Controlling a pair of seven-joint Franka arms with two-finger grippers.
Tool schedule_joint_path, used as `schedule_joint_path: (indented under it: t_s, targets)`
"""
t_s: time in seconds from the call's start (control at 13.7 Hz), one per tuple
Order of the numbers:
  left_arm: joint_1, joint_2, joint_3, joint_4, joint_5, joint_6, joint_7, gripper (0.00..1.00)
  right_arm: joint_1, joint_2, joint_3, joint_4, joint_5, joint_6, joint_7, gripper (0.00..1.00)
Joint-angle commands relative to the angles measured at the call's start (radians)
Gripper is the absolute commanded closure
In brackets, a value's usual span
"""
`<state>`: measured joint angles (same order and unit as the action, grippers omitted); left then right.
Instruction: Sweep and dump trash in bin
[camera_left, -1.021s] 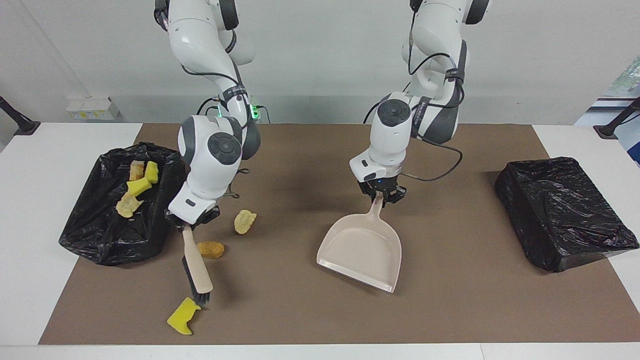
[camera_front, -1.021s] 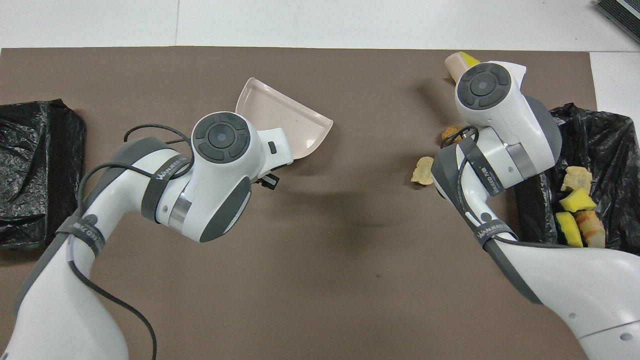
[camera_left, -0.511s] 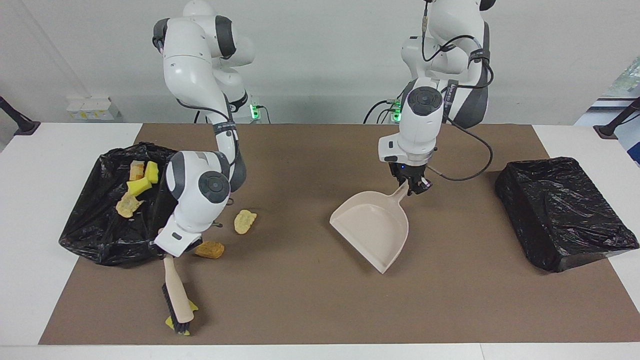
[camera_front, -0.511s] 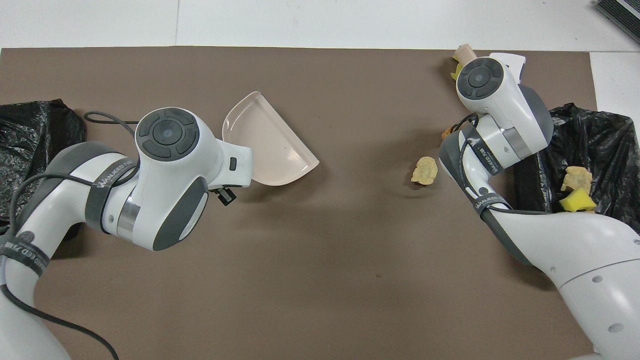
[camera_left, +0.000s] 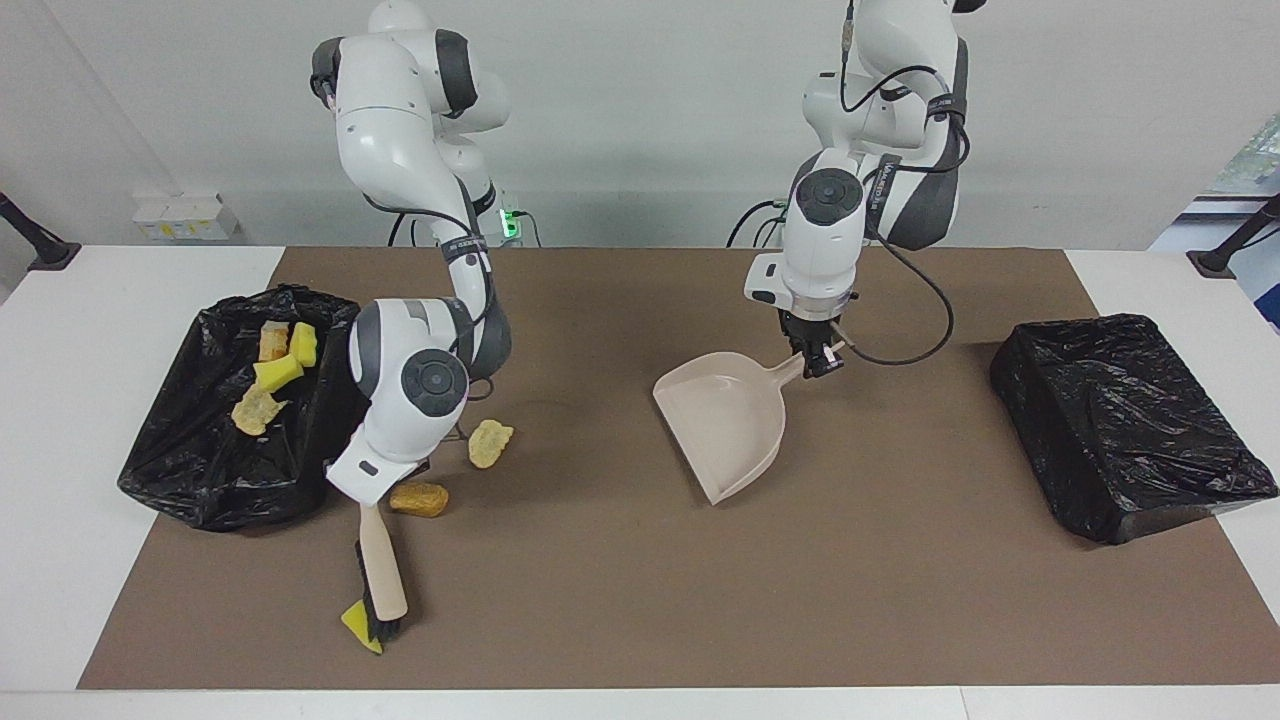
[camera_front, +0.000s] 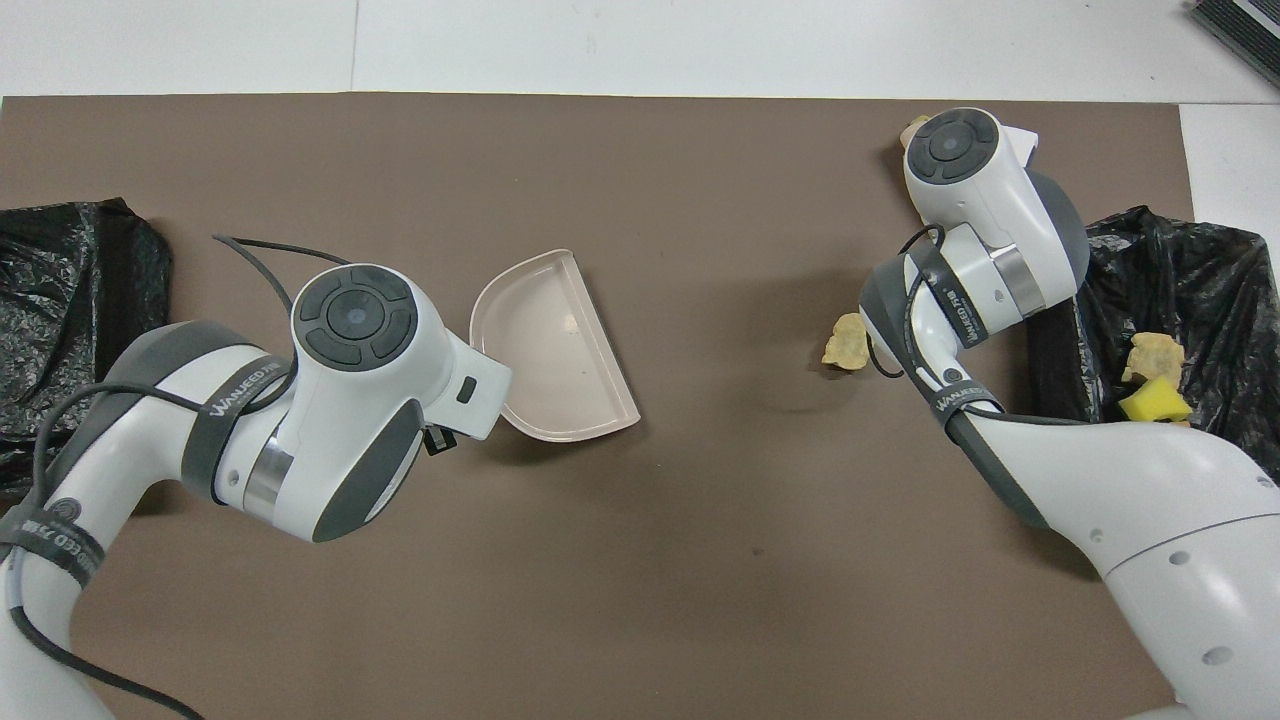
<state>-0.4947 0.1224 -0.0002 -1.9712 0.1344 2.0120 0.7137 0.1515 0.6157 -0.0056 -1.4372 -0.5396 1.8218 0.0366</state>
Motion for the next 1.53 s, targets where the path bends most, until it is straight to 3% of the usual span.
schedule_joint_path:
  t_s: [0.0,0.36,0.73,0.95,1.17,1.46]
  targets:
    - [-0.063,0.008,0.011,-0.021,0.021,0.066,0.003,1.0,0.01,-0.095,0.022,-0.097,0.097,-0.068,-0.007,1.0]
    - [-0.082,-0.004,0.008,-0.041,0.019,0.067,-0.052,1.0,0.011,-0.2,0.027,-0.108,0.446,-0.205,-0.044,1.0]
    - [-0.093,-0.046,0.006,-0.113,0.017,0.073,-0.106,1.0,-0.039,-0.29,0.021,-0.117,0.455,-0.225,-0.098,1.0]
    - [-0.097,-0.05,0.005,-0.124,0.016,0.074,-0.109,1.0,-0.055,-0.388,0.021,-0.317,0.464,-0.127,-0.151,1.0]
    - [-0.117,-0.052,0.005,-0.126,0.011,0.077,-0.126,1.0,-0.061,-0.47,0.016,-0.506,0.458,0.069,-0.136,1.0]
    - [-0.116,-0.056,0.005,-0.132,0.01,0.076,-0.123,1.0,-0.035,-0.482,0.022,-0.601,0.467,0.114,-0.038,1.0]
